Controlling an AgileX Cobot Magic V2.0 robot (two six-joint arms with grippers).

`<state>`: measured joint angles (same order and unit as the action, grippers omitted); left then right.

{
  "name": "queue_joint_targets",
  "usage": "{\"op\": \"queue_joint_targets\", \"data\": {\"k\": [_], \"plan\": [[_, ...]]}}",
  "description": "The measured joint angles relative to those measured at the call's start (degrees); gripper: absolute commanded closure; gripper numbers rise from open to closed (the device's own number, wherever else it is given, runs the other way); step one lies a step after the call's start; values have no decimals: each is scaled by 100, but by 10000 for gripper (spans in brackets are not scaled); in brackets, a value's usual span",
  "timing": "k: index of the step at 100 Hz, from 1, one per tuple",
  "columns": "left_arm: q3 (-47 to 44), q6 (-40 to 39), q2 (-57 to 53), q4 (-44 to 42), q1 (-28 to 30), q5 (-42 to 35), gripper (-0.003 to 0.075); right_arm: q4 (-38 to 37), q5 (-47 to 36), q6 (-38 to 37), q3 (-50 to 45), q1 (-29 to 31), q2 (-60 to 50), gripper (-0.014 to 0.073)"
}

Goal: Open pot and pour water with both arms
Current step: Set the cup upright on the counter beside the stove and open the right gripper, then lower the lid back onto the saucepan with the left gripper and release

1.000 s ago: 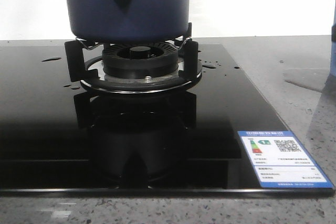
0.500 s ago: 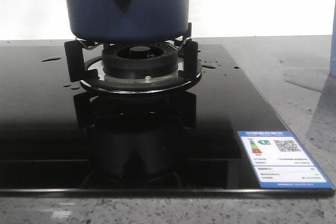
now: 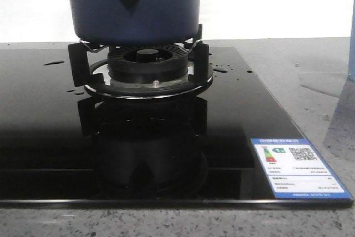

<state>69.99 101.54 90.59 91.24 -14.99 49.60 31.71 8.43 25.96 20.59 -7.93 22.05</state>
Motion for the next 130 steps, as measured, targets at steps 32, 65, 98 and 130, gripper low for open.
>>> {"op": "queue_joint_targets", "data": {"k": [32,65,98,130], "plan": [[0,81,97,242,-4,-422,440,0,109,0,0,0,0,660],[20,125,179,410,-4,-337,106,0,122,0,-9,0,0,660],[10,-523,-670,429,86,-431,241,0,136,0,-9,0,0,660],[-1493,-1009,-3190,-216,650,-764,740,0,1208,662,-22,0,-349,660]]}}
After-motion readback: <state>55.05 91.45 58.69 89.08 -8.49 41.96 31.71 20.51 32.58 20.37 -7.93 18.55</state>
